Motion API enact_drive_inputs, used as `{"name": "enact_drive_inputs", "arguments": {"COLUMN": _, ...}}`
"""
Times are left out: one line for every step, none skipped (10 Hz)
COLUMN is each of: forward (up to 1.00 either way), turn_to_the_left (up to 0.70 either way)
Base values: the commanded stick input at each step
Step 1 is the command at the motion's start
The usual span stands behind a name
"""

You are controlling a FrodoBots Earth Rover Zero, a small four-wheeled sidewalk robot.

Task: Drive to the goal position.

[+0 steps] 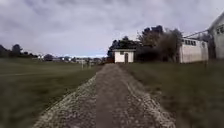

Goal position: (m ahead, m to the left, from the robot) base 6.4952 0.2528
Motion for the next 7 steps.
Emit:
{"name": "enact_drive_inputs", "arguments": {"forward": 1.0, "turn_to_the_left": -0.01}}
{"name": "enact_drive_inputs", "arguments": {"forward": 1.0, "turn_to_the_left": -0.01}}
{"name": "enact_drive_inputs", "arguments": {"forward": 1.0, "turn_to_the_left": -0.01}}
{"name": "enact_drive_inputs", "arguments": {"forward": 1.0, "turn_to_the_left": -0.01}}
{"name": "enact_drive_inputs", "arguments": {"forward": 1.0, "turn_to_the_left": -0.01}}
{"name": "enact_drive_inputs", "arguments": {"forward": 1.0, "turn_to_the_left": -0.01}}
{"name": "enact_drive_inputs", "arguments": {"forward": 1.0, "turn_to_the_left": -0.01}}
